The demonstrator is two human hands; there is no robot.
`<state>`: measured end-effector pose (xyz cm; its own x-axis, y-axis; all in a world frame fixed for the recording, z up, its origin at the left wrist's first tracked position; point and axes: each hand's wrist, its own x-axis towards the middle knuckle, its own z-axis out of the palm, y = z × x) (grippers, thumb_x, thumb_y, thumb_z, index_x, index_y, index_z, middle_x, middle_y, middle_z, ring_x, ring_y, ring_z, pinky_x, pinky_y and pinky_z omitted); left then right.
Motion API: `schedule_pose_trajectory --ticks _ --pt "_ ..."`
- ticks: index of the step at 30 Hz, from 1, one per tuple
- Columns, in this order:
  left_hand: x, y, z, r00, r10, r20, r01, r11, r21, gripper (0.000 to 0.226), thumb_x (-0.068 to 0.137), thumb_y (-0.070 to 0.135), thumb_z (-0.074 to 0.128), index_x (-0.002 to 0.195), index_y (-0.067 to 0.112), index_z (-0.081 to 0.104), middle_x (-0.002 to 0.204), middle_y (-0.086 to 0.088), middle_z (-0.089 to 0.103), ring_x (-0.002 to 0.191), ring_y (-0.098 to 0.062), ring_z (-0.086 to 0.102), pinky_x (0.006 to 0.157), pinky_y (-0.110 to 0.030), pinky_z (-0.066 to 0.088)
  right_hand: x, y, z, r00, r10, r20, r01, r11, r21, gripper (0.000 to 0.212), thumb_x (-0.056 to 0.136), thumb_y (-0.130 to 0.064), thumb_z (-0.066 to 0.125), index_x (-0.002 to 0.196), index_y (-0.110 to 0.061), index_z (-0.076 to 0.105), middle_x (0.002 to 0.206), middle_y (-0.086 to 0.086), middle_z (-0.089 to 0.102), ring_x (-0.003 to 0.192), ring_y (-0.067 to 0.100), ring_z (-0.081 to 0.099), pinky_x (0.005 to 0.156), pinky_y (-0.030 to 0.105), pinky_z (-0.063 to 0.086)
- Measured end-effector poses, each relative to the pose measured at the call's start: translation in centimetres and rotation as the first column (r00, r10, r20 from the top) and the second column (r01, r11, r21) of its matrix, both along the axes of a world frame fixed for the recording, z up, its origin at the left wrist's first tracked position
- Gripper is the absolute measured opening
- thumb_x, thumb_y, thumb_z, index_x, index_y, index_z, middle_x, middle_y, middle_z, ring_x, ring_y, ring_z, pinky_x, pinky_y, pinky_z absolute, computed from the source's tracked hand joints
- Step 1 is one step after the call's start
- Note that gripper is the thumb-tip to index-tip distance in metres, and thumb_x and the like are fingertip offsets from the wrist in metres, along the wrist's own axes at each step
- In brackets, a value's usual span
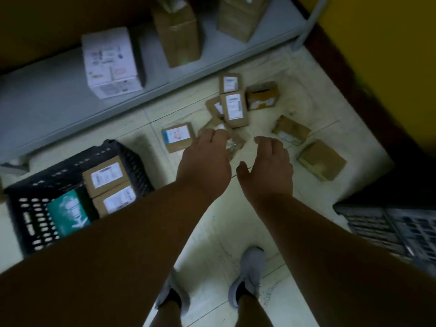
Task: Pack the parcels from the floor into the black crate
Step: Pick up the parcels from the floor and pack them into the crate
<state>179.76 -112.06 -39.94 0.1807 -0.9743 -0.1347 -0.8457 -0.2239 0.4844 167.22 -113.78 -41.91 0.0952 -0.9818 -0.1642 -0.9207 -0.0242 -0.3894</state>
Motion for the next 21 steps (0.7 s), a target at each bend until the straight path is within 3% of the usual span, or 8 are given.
schedule_pose_trajectory --ticks 5,10,15,21 --pt "-7.8 -3.8 -0.3 0.997 -0.067 -0.042 0.067 0.998 0.006 0.041 0.089 0.009 0.056 0.129 0.018 0.052 0.126 -0.004 0.056 0.11 -0.023 0.056 0.09 -0.038 0.05 -7.9 -3.5 0.5 0.998 -0.05 0.024 0.05 0.999 0.012 0.059 0.084 -0.033 0.066 0.137 -0.017 0.045 0.139 0.008 0.046 0.126 0.029 0.047 0.098 0.044 0.043" --pt "-11.7 -7.0 -2.8 0.995 -0.083 -0.053 0.086 0.995 0.056 0.044 0.091 0.012 0.053 0.134 0.017 0.048 0.131 -0.005 0.053 0.117 -0.025 0.053 0.095 -0.041 0.047 -10.7 -6.9 -1.7 0.997 -0.073 0.029 0.072 0.996 0.053 0.061 0.085 -0.032 0.066 0.14 -0.017 0.042 0.141 0.008 0.044 0.127 0.029 0.045 0.101 0.046 0.042" --pt "-10.8 -10.5 -5.3 0.988 -0.14 -0.069 0.146 0.984 0.105 0.045 0.091 0.012 0.054 0.136 0.015 0.047 0.133 -0.007 0.051 0.121 -0.026 0.051 0.097 -0.041 0.045 -9.7 -10.8 -3.5 0.995 -0.098 0.03 0.094 0.99 0.106 0.062 0.085 -0.031 0.066 0.14 -0.017 0.042 0.14 0.008 0.044 0.127 0.029 0.044 0.101 0.046 0.042" --pt "-4.6 -17.1 -8.3 0.994 -0.063 -0.091 0.077 0.984 0.163 0.042 0.09 0.012 0.056 0.131 0.017 0.05 0.129 -0.006 0.055 0.116 -0.025 0.055 0.095 -0.04 0.048 -4.6 -17.2 -6.0 0.995 -0.093 -0.024 0.096 0.979 0.178 0.061 0.087 -0.033 0.065 0.141 -0.019 0.041 0.14 0.006 0.044 0.127 0.027 0.043 0.103 0.044 0.042"
